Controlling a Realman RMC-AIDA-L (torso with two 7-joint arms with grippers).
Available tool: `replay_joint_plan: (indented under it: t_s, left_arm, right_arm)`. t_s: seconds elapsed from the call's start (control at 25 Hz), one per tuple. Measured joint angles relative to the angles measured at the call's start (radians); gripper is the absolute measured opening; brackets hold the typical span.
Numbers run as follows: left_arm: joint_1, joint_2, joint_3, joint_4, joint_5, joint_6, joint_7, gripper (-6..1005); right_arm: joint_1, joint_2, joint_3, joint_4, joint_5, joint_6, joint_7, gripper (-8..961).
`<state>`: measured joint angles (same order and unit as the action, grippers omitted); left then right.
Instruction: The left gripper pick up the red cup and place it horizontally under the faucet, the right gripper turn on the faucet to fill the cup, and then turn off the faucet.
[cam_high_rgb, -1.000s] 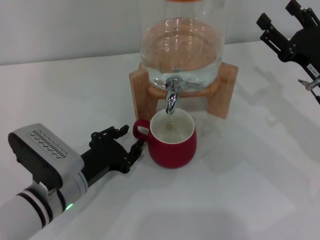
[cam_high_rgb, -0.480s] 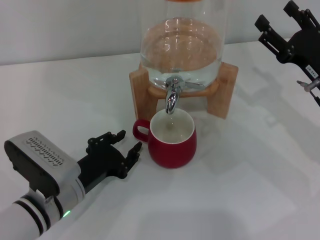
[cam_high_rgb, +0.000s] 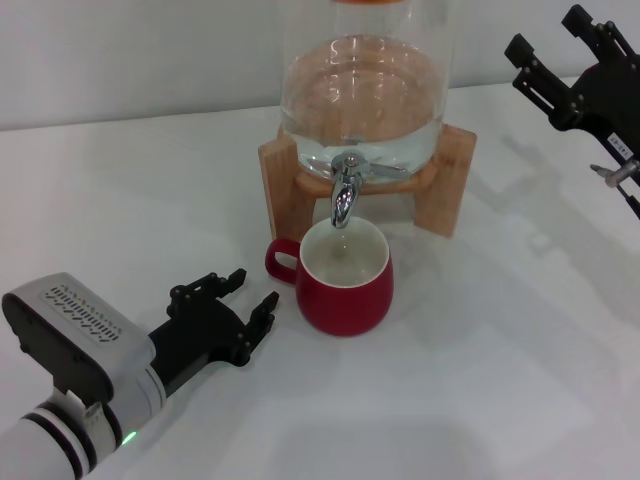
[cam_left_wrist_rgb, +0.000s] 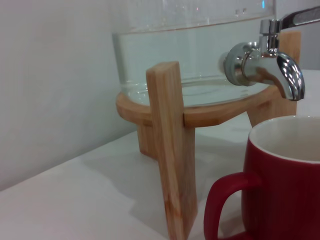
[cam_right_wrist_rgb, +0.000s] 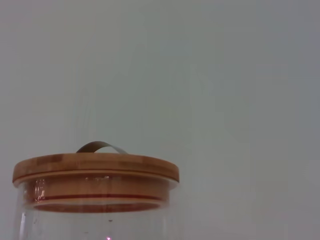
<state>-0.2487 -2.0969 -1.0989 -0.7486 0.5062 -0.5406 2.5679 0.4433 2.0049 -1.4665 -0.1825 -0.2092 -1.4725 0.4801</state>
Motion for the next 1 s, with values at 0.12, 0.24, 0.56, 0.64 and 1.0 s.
replay_joint_plan:
  t_s: [0.12,0.24,0.56,0.64,1.0]
  left_arm:
    - [0.0,0.0,-0.006,0.0,0.0,0.002,0.0,479]
    - [0.0,0.0,-0.01,0.0,0.0,0.006,0.0,479]
    - [0.0,0.001,-0.012,0.005,-0.046,0.008,0.034,479]
    - [0.0,0.002,-0.012,0.008,-0.061,0.008,0.04,479]
    - [0.018,0.004,-0.038,0.012,-0.078,0.01,0.054,480]
  right_arm:
    - [0.0,0.0,0.0,0.0,0.0,0.0,0.0,838]
    - [0.0,0.0,0.001,0.0,0.0,0.0,0.0,838]
    - [0.002,-0.002,0.006,0.0,0.0,0.0,0.0,838]
    - [0.005,-0.002,0.006,0.0,0.0,0.003,0.0,838]
    - [0.009,-0.004,0.007,0.0,0.002,0.008,0.0,839]
